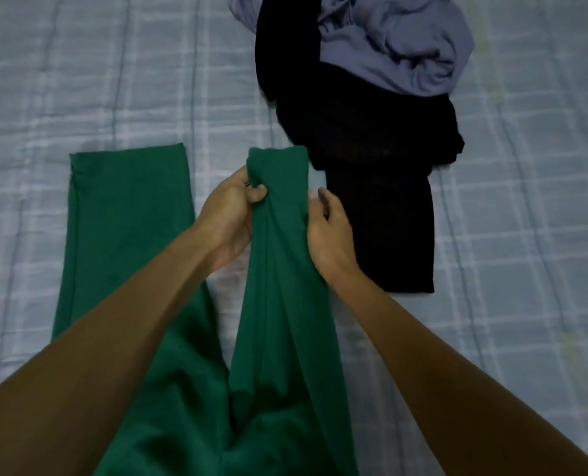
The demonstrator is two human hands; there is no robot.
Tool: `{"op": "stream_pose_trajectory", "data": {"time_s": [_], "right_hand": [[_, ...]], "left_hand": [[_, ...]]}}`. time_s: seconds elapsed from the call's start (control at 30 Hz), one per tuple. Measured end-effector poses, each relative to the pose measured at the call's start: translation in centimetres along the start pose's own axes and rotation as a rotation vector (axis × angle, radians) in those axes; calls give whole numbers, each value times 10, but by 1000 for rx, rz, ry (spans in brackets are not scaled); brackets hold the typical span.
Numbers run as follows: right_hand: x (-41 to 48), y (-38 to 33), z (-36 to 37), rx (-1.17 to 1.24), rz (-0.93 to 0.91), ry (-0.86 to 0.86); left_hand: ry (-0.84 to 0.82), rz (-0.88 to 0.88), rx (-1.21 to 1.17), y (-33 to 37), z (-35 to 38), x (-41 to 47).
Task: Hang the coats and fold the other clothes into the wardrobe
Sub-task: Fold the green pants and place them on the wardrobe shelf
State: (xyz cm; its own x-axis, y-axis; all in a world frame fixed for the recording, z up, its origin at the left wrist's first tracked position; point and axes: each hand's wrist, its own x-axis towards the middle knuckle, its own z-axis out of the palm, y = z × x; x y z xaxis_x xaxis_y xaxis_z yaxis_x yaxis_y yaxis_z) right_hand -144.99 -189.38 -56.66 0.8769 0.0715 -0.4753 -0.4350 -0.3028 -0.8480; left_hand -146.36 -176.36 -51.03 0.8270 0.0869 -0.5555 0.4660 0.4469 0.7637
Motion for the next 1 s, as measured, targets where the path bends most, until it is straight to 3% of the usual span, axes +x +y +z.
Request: {"op": "stream_pose_trajectory", "data": {"time_s": [0.1,0.23,0.3,0.37,0.47,0.53,0.57,0.63,0.73,0.83,0.93,1.0], "right_hand": [[17,-14,0,70,199,-164],[19,-25,-16,348,387,-545],[16,-26,-20,485,437,-597],[16,-28,-21,537,424,-486],[33,-28,-32,658,261,-79],[45,-26,-46,403,27,196],[49,-23,-51,232,-74,252],[53,-17,-54,7,-165,241],[46,-5,-53,-60,-150,200],[28,9,-52,-108,-160,223],[4,25,-51,-242,-151,240],[-14,36,-53,-378,-191,245]], "left_hand": [[-46,-49,-144,4,0,2],[-67,-46,-258,8,6,9],[-68,-23,-235,11,6,13],[-36,21,-119,10,3,20],[151,102,128,3,-2,33],[274,177,255,-5,-6,43],[304,209,323,-11,-8,46],[324,283,555,-26,-12,47],[345,545,926,-46,-7,20],[196,751,1135,-76,-3,-22],[-49,603,1536,-120,-16,-59],[-99,431,1846,-145,-29,-75]]}}
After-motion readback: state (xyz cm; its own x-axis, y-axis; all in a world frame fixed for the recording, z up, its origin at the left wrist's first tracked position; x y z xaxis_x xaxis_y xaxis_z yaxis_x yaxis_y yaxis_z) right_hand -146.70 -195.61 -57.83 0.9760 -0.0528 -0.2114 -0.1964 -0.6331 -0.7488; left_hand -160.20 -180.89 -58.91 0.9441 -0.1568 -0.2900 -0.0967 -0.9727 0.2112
